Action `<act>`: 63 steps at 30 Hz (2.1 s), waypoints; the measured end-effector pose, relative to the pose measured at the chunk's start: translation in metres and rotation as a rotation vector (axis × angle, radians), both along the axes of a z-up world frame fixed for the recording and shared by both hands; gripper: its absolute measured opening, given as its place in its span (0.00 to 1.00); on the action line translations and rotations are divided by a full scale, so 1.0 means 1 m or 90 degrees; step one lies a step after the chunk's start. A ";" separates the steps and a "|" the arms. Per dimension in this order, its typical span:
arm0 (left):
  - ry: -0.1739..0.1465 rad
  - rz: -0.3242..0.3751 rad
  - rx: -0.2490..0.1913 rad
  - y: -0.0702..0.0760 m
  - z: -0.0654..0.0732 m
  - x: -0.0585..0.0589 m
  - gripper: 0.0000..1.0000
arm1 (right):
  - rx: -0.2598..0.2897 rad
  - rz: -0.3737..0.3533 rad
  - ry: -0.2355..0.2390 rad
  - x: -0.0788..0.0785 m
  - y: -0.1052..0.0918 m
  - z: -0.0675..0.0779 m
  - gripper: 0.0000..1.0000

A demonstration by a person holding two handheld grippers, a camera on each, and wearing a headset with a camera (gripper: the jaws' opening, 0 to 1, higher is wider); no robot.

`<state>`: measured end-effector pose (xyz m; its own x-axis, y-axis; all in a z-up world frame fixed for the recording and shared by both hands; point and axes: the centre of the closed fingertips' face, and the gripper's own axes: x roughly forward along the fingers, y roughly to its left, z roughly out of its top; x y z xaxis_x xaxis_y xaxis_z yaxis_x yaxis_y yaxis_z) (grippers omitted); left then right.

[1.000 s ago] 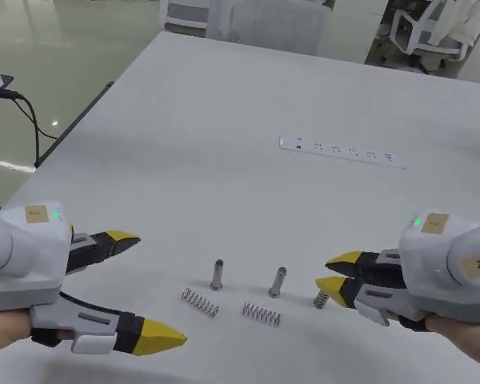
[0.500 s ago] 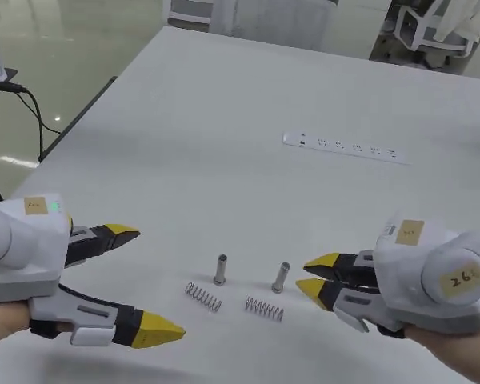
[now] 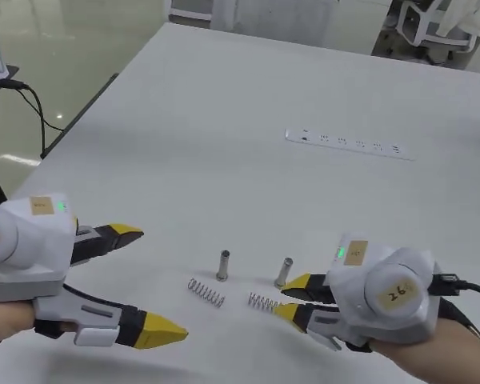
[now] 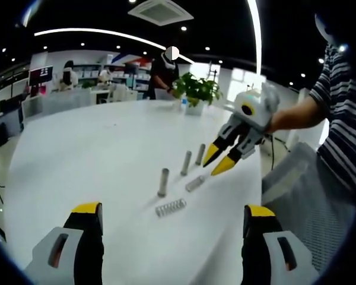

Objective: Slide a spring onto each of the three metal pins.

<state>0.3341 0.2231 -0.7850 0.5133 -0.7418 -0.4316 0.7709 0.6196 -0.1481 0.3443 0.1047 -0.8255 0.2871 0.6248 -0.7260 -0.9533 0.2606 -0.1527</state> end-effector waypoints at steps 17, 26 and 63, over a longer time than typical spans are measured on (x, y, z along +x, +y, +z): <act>0.009 -0.018 0.022 -0.001 -0.007 -0.009 0.95 | -0.057 0.008 0.035 0.007 -0.003 -0.039 0.09; 0.015 -0.034 0.026 -0.006 -0.009 -0.016 0.95 | -0.037 0.010 0.042 0.005 -0.005 -0.026 0.08; 0.010 -0.174 -0.041 -0.090 0.009 -0.025 0.55 | -0.053 0.165 -0.028 -0.040 -0.020 0.029 0.08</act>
